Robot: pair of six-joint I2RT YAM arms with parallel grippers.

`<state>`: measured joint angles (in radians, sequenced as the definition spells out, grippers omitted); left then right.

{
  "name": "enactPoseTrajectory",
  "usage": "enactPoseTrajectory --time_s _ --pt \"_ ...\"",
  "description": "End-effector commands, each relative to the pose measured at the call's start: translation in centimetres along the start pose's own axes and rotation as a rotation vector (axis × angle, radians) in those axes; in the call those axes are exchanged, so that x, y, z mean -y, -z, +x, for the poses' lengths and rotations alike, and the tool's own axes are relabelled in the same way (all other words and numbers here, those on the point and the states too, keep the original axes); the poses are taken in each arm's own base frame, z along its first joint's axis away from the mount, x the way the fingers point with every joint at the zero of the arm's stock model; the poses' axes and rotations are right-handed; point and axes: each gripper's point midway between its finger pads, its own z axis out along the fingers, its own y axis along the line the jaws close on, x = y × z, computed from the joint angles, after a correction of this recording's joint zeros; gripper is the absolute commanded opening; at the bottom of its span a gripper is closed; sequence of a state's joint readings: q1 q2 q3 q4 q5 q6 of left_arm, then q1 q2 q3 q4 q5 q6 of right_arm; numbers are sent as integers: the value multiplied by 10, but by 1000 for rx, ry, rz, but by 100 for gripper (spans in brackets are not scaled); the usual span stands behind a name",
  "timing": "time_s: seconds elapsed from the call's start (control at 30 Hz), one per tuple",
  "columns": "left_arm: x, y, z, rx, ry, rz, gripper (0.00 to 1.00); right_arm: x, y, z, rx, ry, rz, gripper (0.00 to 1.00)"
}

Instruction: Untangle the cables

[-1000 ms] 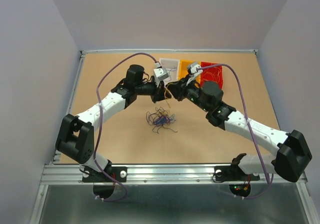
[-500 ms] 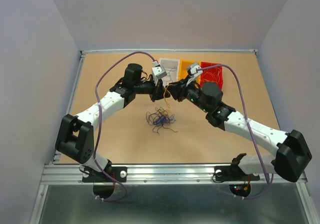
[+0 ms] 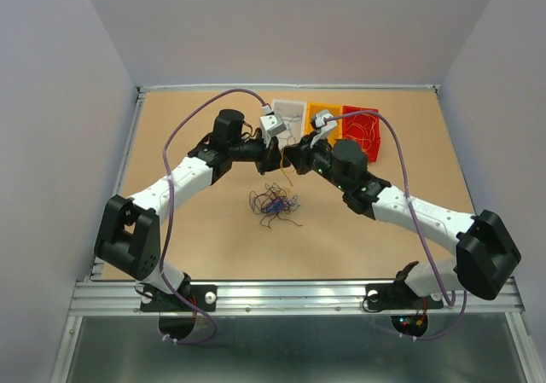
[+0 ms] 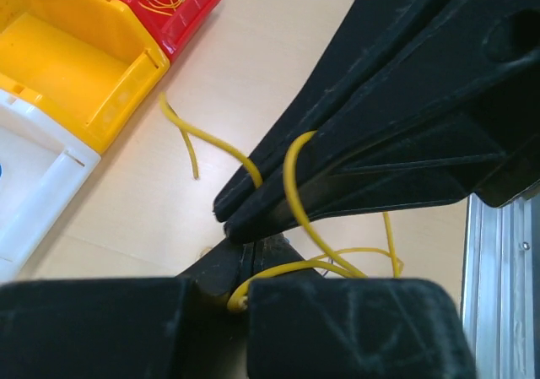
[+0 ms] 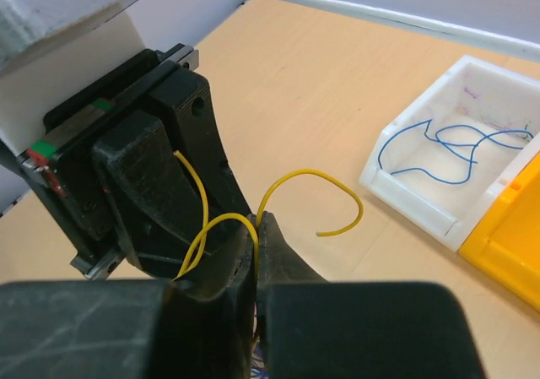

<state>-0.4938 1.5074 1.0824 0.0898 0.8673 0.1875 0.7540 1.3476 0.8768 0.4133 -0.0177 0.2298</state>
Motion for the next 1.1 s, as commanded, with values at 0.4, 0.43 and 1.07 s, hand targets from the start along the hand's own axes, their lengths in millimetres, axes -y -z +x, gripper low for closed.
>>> enactPoseTrajectory --time_s 0.4,0.43,1.07 --pt "-10 35 -51 165 -118 -163 66 84 31 -45 161 -119 391 0" --pt "-11 37 -52 173 -119 -169 66 102 36 -45 164 -136 438 1" --pt "-37 48 -55 199 -95 -276 66 304 65 -14 29 -135 919 1"
